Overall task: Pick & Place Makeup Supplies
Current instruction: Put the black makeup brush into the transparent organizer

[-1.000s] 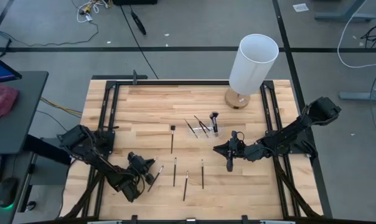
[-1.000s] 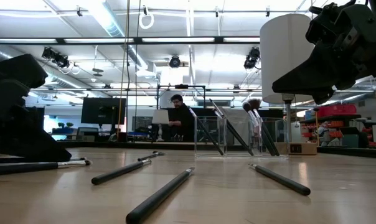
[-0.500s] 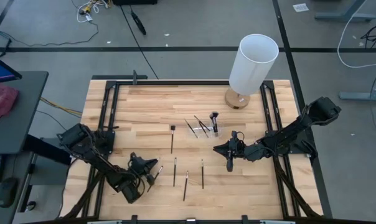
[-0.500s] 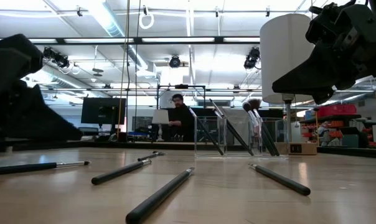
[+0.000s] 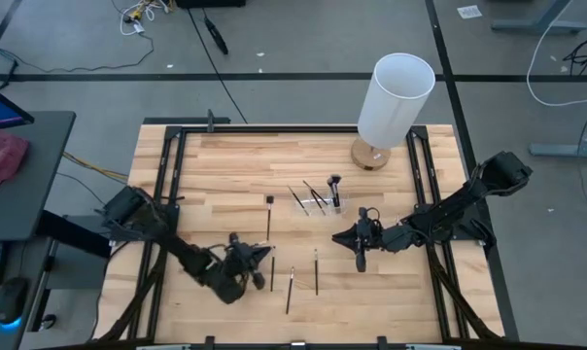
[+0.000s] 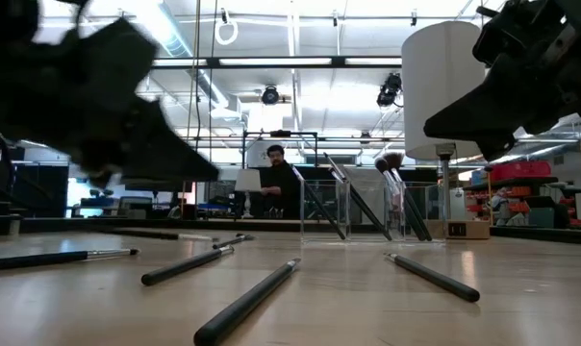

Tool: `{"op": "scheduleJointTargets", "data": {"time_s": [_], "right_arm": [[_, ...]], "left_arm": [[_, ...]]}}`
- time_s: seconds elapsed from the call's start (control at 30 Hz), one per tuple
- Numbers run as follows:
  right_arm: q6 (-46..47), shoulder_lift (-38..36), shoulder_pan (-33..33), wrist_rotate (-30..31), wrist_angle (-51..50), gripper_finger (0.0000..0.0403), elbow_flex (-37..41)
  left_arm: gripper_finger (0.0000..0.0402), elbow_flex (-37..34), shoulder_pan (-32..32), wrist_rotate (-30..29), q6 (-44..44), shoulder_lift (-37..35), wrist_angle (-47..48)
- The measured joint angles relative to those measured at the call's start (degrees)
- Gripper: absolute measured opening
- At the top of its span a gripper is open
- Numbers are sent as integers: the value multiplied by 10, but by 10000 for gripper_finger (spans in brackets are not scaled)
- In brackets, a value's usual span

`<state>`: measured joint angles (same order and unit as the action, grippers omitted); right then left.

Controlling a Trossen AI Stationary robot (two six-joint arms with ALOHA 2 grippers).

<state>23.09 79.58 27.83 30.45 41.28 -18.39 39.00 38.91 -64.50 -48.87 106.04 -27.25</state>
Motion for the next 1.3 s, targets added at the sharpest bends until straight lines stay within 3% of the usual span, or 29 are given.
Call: {"op": "scheduleJointTargets", "data": {"time_s": [0.1, 0.2, 0.33, 0.47, 0.63, 0.77, 1.0, 1.17, 1.3], "right_arm": [[0, 11, 0, 0, 1, 43, 0], [0, 27, 0, 1, 6, 43, 0], [4, 57, 0, 0, 37, 43, 0], [1, 78, 0, 0, 68, 43, 0], [-14, 90, 0, 0, 100, 43, 0], [-17, 90, 0, 0, 103, 43, 0], [-17, 90, 0, -15, 103, 43, 0], [-17, 90, 0, -16, 102, 43, 0], [-11, 90, 0, -16, 102, 43, 0]], "left_arm": [[1, 0, -37, 68, 98, -1, -74], [3, 0, -61, 91, 131, -1, -98], [20, 0, -70, 95, 151, -32, -56], [66, -1, -67, 134, 153, -90, 13], [137, 0, -66, 249, 222, -138, 12], [171, -1, -82, 365, 292, -136, -55], [179, 0, -136, 528, 360, -113, -183], [179, -11, -182, 599, 361, -111, -188], [179, -82, -215, 635, 340, -111, -261]]}}
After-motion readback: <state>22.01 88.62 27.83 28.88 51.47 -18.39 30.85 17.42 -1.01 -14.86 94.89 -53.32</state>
